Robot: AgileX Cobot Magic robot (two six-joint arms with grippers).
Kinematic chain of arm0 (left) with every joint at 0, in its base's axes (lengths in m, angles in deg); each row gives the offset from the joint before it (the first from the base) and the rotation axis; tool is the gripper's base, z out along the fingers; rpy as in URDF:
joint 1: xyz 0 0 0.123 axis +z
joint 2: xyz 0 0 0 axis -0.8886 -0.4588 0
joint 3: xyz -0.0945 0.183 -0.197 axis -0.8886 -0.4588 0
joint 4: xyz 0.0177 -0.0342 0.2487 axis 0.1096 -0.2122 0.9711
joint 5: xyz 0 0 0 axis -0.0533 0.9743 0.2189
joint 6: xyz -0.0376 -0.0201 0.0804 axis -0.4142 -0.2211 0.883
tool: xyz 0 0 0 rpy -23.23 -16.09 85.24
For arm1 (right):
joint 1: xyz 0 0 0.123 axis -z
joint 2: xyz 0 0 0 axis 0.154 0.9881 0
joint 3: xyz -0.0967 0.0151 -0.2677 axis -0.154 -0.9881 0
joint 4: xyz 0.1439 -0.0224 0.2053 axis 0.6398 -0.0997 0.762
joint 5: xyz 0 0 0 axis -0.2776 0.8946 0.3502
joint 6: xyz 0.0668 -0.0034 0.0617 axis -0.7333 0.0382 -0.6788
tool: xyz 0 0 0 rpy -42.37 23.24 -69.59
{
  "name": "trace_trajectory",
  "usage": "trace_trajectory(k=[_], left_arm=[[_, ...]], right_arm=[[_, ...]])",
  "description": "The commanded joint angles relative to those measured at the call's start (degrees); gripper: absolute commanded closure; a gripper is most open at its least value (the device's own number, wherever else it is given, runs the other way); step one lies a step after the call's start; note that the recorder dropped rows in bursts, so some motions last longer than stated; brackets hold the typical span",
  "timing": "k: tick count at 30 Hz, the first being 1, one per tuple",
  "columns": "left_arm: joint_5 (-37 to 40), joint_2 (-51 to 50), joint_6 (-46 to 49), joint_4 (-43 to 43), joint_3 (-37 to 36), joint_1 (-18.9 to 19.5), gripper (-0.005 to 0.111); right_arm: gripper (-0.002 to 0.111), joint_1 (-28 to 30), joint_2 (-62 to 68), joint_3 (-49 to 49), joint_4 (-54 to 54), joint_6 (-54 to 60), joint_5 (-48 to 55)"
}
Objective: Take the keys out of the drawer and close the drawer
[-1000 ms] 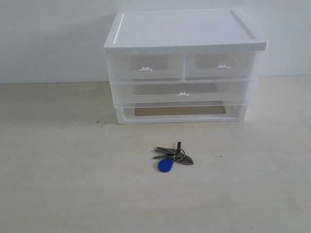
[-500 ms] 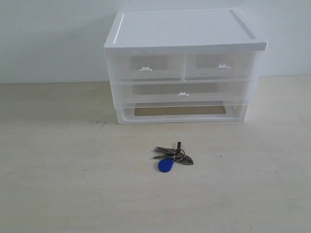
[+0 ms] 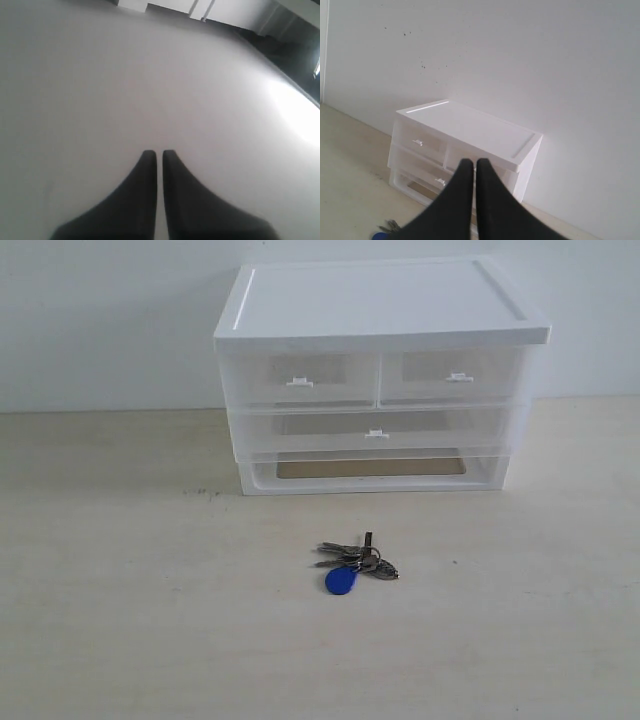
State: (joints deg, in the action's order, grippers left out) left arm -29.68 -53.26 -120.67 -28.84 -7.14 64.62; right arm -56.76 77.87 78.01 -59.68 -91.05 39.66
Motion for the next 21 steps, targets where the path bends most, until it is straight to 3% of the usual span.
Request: trace_trajectory(k=[1,2,5,9,21], left_arm=[[4.94,1.65,-1.73,-16.90,-4.45,0.23,0.102],[9.84,1.75,-1.73,-25.03,-6.59,0.23,0.102],[21.76,1.75,-0.14,-36.54,-10.39,0.23,0.102],[30.99,1.75,8.06,-33.53,-12.54,0.23,0.102],[74.15,1.75,37.91,-33.31,-12.54,0.23,0.102]], right_arm=[[0.108,-0.03,-0.16,0.29,-0.42,-0.06,0.17],[0.108,-0.03,-0.16,0.29,-0.42,-0.06,0.17],[0.108,-0.03,-0.16,0.29,-0.55,-0.10,0.94],[0.108,-0.03,-0.16,0.29,-0.55,-0.10,0.83],[0.108,-0.03,-0.16,0.29,-0.55,-0.10,0.83]])
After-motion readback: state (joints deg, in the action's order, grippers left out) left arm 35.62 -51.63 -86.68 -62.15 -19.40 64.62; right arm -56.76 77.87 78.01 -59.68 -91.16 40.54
